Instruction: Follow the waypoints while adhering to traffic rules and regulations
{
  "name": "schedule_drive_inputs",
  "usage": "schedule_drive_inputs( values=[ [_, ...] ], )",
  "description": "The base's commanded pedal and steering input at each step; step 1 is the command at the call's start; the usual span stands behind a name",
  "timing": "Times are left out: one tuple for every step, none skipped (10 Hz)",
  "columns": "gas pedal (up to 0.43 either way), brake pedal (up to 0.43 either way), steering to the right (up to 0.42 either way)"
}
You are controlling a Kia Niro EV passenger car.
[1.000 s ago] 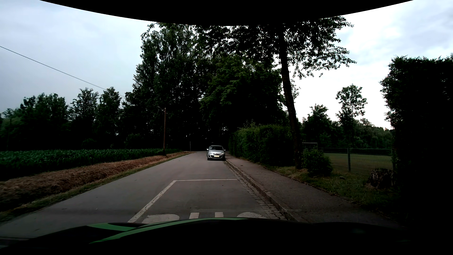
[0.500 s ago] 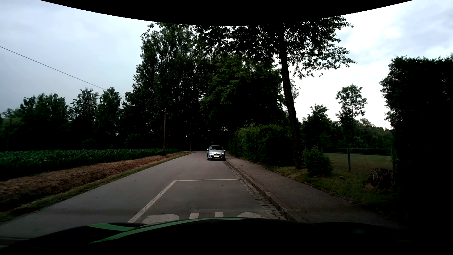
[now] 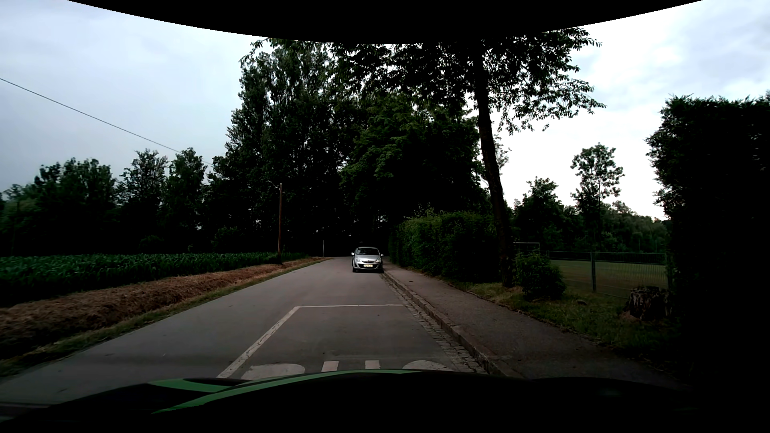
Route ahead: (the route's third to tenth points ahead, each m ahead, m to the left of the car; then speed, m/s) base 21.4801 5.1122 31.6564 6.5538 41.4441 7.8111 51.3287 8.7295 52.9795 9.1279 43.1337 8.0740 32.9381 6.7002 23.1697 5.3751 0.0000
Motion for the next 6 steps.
schedule_drive_inputs(
  values=[
    [0.0,0.311,-0.013],
    [0.0,0.311,-0.013],
    [0.0,0.311,-0.013],
    [0.0,0.317,-0.013],
    [0.0,0.317,-0.013],
    [0.0,0.317,-0.013]
  ],
)
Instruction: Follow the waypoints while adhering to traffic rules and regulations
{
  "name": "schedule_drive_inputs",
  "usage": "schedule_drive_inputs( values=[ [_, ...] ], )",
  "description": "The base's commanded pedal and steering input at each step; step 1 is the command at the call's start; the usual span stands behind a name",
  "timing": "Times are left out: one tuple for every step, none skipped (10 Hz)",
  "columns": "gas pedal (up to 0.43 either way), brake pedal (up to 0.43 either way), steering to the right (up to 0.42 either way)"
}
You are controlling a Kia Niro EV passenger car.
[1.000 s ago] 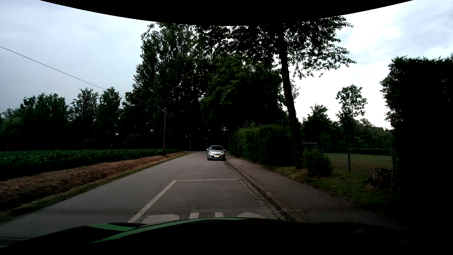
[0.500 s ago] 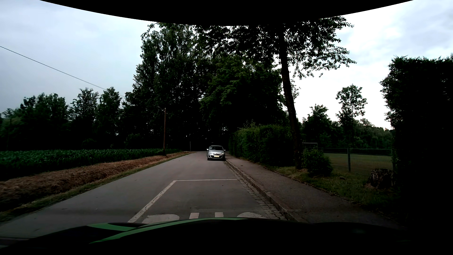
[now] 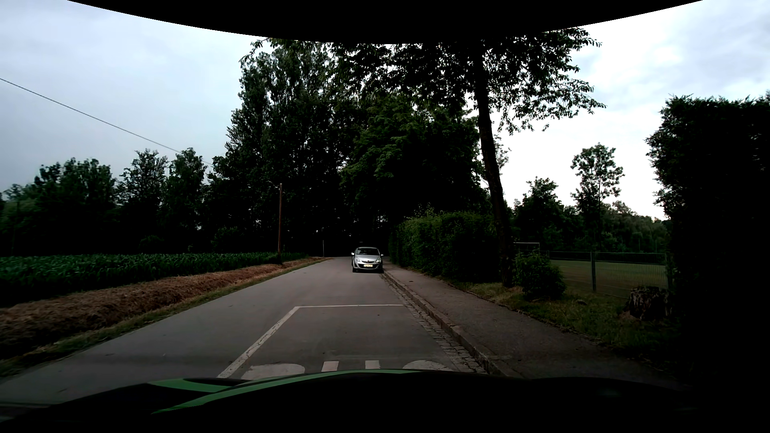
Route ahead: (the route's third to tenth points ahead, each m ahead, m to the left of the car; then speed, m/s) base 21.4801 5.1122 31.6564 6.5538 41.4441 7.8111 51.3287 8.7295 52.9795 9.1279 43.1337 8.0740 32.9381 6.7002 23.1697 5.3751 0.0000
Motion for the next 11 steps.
schedule_drive_inputs(
  values=[
    [0.0,0.317,-0.013],
    [0.0,0.317,-0.013],
    [0.0,0.323,-0.013],
    [0.0,0.317,-0.013],
    [0.0,0.317,-0.013],
    [0.0,0.317,-0.013],
    [0.0,0.317,-0.013],
    [0.0,0.317,-0.013],
    [0.0,0.317,-0.013],
    [0.0,0.317,-0.013],
    [0.0,0.317,-0.013]
  ],
)
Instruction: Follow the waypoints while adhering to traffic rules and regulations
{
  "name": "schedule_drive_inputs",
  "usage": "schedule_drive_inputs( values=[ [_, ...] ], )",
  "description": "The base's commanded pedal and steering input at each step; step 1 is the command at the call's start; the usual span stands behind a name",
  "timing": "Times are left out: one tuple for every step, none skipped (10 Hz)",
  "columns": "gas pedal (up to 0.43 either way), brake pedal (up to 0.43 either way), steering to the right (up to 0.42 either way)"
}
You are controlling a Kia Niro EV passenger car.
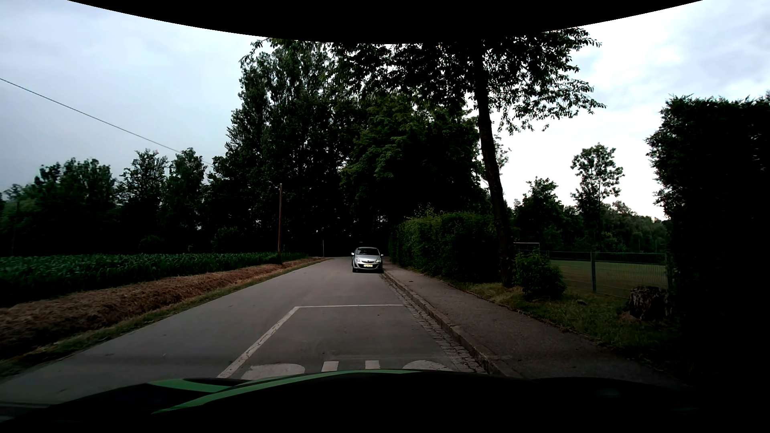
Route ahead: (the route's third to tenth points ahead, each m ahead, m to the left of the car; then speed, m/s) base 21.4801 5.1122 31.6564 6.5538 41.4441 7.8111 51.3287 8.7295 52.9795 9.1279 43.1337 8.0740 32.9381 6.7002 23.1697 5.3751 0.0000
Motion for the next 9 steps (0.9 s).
schedule_drive_inputs(
  values=[
    [0.0,0.317,-0.013],
    [0.0,0.317,-0.013],
    [0.0,0.317,-0.013],
    [0.0,0.317,-0.013],
    [0.0,0.317,-0.013],
    [0.0,0.317,-0.013],
    [0.0,0.317,-0.013],
    [0.0,0.317,-0.013],
    [0.0,0.317,-0.013]
  ],
)
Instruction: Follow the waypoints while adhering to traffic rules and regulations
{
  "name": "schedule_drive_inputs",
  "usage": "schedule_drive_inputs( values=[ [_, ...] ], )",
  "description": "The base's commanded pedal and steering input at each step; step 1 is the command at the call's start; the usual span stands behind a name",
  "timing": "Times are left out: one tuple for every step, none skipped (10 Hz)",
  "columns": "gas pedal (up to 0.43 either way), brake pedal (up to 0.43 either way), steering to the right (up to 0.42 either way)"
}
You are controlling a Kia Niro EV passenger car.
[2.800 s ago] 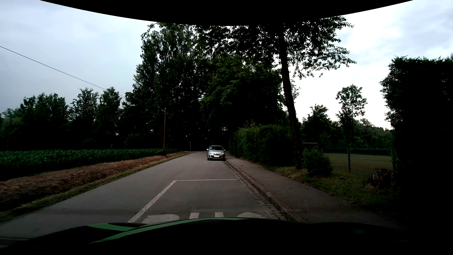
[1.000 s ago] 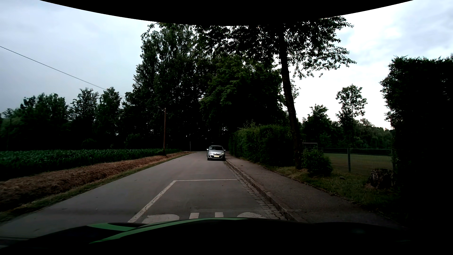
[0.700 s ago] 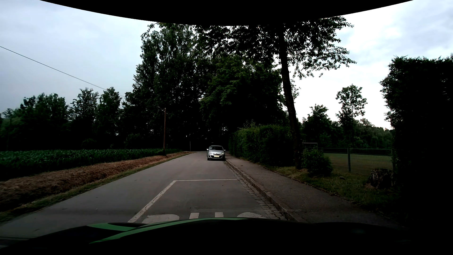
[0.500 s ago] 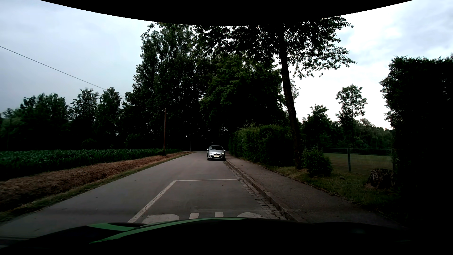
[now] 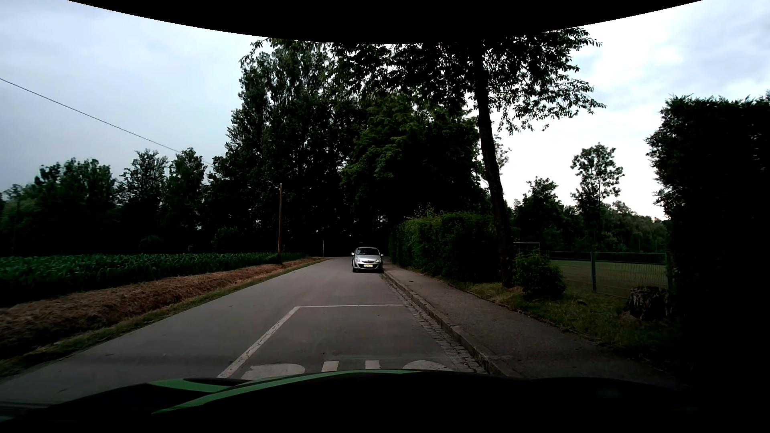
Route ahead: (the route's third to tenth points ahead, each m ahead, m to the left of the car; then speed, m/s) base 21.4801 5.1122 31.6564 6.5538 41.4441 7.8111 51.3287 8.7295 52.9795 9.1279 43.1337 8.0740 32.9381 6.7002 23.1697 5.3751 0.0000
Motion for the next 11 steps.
schedule_drive_inputs(
  values=[
    [0.0,0.323,-0.013],
    [0.0,0.317,-0.013],
    [0.0,0.317,-0.013],
    [0.0,0.317,-0.013],
    [0.0,0.317,-0.013],
    [0.0,0.317,-0.013],
    [0.0,0.317,-0.013],
    [0.0,0.317,-0.013],
    [0.0,0.323,-0.013],
    [0.0,0.323,-0.013],
    [0.0,0.317,-0.013]
  ],
)
